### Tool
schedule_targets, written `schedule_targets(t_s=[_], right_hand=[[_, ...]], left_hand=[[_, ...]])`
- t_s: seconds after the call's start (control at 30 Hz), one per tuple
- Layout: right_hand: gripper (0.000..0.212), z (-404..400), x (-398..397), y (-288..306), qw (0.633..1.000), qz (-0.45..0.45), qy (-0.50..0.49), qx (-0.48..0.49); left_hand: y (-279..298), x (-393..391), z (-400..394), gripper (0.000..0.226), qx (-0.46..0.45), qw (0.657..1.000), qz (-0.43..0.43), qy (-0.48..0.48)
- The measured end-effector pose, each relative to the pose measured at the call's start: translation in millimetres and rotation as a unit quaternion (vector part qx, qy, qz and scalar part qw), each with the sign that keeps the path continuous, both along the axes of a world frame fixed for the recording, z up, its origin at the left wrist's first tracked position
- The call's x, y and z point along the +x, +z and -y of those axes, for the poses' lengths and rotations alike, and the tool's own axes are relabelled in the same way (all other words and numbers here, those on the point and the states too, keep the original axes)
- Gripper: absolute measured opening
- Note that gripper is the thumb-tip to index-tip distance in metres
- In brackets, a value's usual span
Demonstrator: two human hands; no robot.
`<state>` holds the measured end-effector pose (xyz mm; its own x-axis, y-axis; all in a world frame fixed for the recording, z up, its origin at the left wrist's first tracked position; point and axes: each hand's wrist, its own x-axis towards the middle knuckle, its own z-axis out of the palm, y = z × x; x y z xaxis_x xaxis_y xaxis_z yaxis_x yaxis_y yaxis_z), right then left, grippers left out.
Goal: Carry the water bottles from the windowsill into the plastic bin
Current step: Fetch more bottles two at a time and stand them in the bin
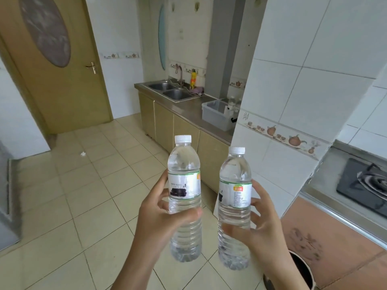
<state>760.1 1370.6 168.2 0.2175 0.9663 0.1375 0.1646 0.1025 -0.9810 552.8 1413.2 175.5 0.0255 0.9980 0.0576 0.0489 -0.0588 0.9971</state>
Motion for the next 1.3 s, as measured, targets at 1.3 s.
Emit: schedule_targets(t_s=[1.3], right_hand=[[0.1, -715, 164, -20, 0.988, 0.014, -0.149, 0.03]], left_hand=[[-10, 198, -759, 0.087, 0.016, 0.989, -0.005, -0.145]])
